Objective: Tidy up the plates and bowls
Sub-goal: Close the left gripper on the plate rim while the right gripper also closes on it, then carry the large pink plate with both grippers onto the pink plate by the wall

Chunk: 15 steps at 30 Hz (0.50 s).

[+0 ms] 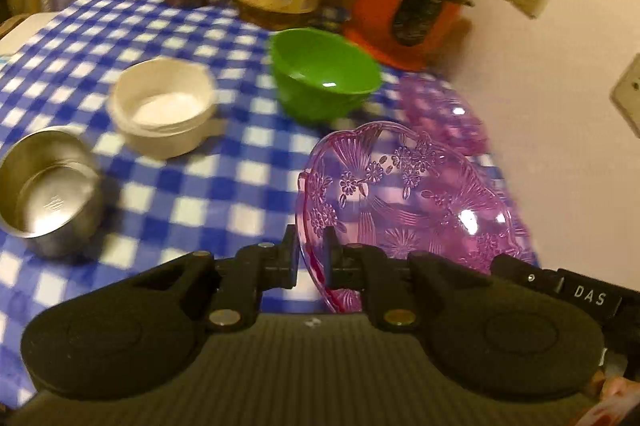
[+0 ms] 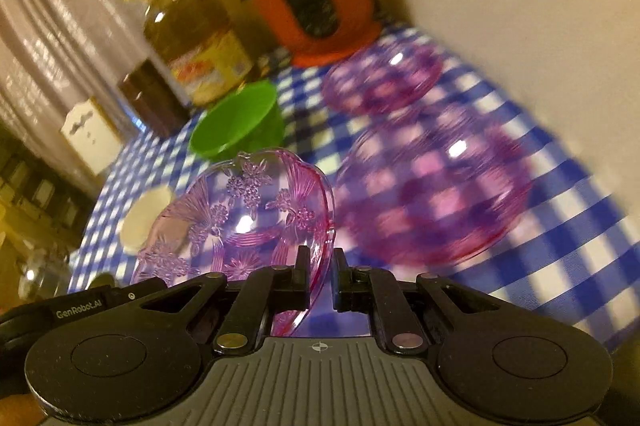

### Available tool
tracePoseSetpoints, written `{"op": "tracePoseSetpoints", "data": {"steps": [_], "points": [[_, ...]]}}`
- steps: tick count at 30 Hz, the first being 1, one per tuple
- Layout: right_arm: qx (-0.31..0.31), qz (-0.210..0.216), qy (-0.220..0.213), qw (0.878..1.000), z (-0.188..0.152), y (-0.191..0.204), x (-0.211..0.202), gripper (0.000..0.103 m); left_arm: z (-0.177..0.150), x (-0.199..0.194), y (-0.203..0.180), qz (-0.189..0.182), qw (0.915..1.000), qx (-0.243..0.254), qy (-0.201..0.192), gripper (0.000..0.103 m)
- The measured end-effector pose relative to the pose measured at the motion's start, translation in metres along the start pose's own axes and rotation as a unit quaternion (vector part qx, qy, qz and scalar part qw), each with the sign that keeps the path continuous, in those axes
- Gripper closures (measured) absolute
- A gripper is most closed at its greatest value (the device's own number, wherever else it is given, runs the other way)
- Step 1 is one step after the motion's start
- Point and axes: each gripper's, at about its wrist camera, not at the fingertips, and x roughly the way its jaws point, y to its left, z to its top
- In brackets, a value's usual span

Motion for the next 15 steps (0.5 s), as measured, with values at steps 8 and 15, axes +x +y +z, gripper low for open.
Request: {"op": "tracePoseSetpoints", "data": {"steps": [8, 15], "points": [[0.020, -0.048, -0.029, 0.998, 0.034, -0.049, -0.023, 0.093, 0.011, 0.034, -0.068, -0.048, 0.9982, 0.035, 0.009, 0.093], [0.037, -0.076, -0.029, 0.996, 0.047, -0.086, -0.011, 0.093, 0.011, 0.070, -0.102, -0.061, 0.9959, 0.061, 0.026, 0.093]]}}
